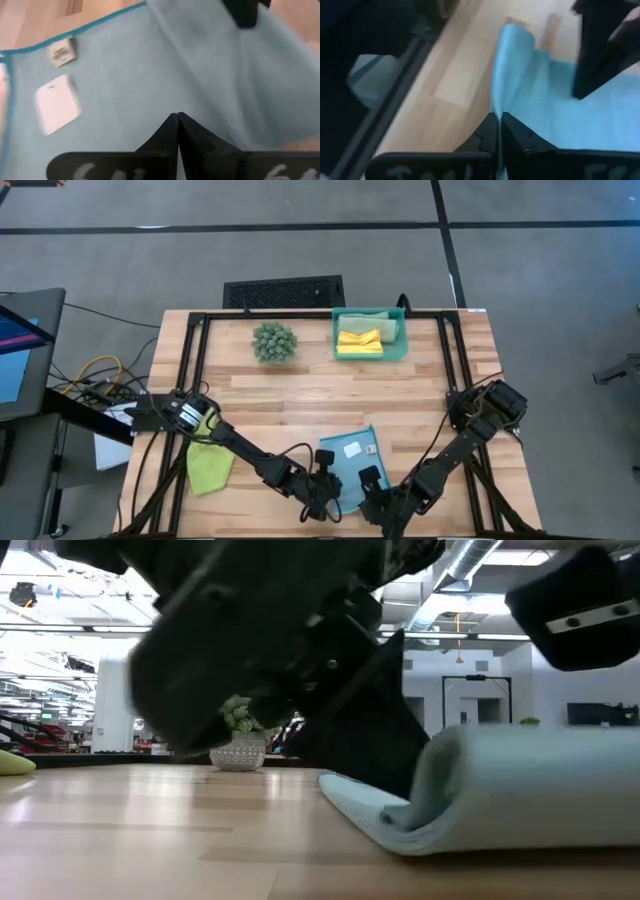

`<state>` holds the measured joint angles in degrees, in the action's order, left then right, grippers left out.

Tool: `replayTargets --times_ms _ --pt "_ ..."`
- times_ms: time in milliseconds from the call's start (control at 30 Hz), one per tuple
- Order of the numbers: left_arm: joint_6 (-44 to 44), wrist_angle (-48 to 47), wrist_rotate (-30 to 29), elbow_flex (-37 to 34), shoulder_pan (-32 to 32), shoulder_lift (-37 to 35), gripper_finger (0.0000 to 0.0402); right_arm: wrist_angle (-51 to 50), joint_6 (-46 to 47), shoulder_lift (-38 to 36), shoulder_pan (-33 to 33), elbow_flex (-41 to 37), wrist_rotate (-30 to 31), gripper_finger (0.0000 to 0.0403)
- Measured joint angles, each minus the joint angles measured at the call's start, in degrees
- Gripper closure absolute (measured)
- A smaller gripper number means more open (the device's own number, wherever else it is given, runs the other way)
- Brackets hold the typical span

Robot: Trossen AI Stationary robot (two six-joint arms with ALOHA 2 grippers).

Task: Roll microfiber towels into tight, uniform cylinder then place into a basket
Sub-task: Roll the blue microfiber cloth

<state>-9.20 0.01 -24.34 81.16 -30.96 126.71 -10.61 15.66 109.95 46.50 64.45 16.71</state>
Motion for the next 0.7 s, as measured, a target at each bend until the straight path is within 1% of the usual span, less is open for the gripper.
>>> replayTargets --times_ms 100,233,433,533,600,700 --pt "1.36 -1.43 -0.98 1.75 -0.83 -0.42 0.0401 -0.11 0.35 0.00 0.00 0.00 -0.35 0.0378" --pt "3.65 -2.20 -0.63 2.76 -1.45 -0.59 0.0401 -0.77 0.50 -0.50 -0.22 -0.02 -0.33 0.0387" --pt "3.78 -3.35 0.23 2.76 -1.73 -0.56 0.0401 -1.03 0.90 -3.62 -0.13 -0.09 0.31 0.0376" --pt "4.03 -3.33 1.25 2.76 -1.95 -0.56 0.0401 -1.23 0.92 -4.11 -0.26 -0.11 1.24 0.0379" --pt "4.05 -3.36 1.53 2.76 -2.30 -0.56 0.0401 -0.72 1.25 -4.09 -0.84 -1.22 1.04 0.0383" --pt "4.75 -3.80 1.55 2.76 -3.01 -0.54 0.0401 -0.19 4.29 -4.07 -1.96 -3.60 -0.23 0.0385"
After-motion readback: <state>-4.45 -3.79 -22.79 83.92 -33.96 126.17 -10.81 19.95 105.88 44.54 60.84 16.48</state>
